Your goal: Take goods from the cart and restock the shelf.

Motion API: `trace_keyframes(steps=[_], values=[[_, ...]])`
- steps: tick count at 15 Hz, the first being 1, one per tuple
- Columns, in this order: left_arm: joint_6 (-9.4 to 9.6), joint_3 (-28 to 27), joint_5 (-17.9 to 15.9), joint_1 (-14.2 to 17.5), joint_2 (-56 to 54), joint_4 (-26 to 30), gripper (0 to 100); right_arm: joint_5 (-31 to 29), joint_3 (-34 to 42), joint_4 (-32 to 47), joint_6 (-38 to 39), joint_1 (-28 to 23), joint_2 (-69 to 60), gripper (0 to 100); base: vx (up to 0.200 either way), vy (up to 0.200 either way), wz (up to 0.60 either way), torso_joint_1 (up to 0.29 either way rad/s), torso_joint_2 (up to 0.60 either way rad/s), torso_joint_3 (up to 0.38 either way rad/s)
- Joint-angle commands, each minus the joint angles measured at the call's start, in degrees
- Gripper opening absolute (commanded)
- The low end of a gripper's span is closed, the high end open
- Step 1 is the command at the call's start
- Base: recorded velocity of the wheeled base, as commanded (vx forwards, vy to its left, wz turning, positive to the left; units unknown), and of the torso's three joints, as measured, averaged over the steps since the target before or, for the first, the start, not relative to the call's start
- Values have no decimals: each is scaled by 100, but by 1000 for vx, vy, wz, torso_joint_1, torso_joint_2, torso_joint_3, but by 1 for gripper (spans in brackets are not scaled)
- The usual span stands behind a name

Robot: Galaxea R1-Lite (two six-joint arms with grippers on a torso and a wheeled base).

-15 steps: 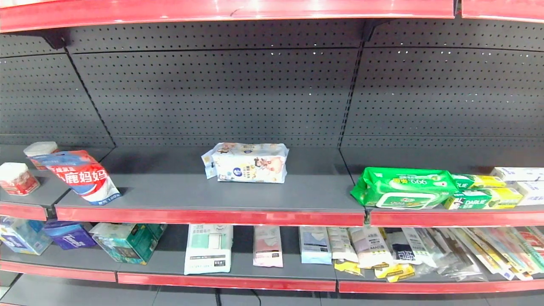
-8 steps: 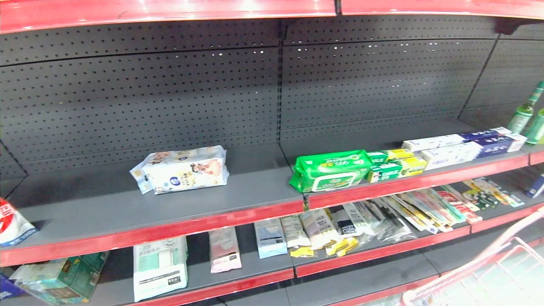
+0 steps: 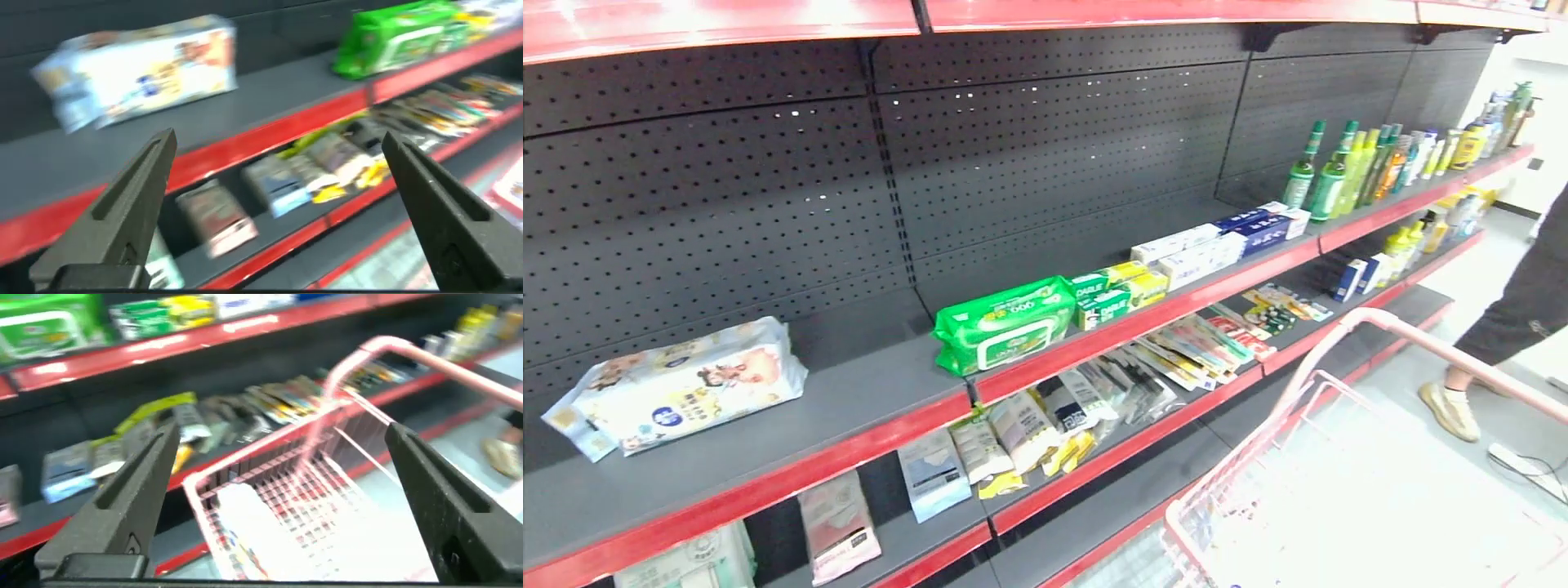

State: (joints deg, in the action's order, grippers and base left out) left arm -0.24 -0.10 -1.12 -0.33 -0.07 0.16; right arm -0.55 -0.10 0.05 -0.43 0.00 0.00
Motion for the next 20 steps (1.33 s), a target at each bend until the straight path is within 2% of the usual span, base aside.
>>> trace_keyframes(steps=[1,9,10,11,12,13,15,17,18,20], values=[[-2,1,-2,-2,7,2,100,2,1,-5,-1,0,9,100,0,0,0,0,0,0],[-2,1,-2,-2,7,2,100,-15,-17,21,-10,18,396,100,0,0,0,0,0,0],[-2,1,-2,-2,7,2,100,152,-931,-22,139,149,1318,100,0,0,0,0,0,0],[-2,1,-2,-2,7,2,100,37,-2759,-14,1141,141,3050,100,0,0,0,0,0,0],[-2,1,-2,-2,7,2,100,-147,-3989,101,1809,70,4201,100,0,0,0,0,0,0],[-2,1,-2,-2,7,2,100,-226,-4323,39,1792,-53,5194,100,0,0,0,0,0,0],[-2,1,-11,-2,7,11,100,-121,-3813,-49,1519,-9,6425,100,0,0,0,0,0,0],[-2,1,-11,-2,7,2,100,354,-3260,-66,1238,132,7427,100,0,0,0,0,0,0],[-2,1,-20,-2,7,2,100,591,-3040,-198,711,158,8306,100,0,0,0,0,0,0],[7,1,-20,-2,7,2,100,837,-2952,-400,25,158,8956,100,0,0,0,0,0,0]])
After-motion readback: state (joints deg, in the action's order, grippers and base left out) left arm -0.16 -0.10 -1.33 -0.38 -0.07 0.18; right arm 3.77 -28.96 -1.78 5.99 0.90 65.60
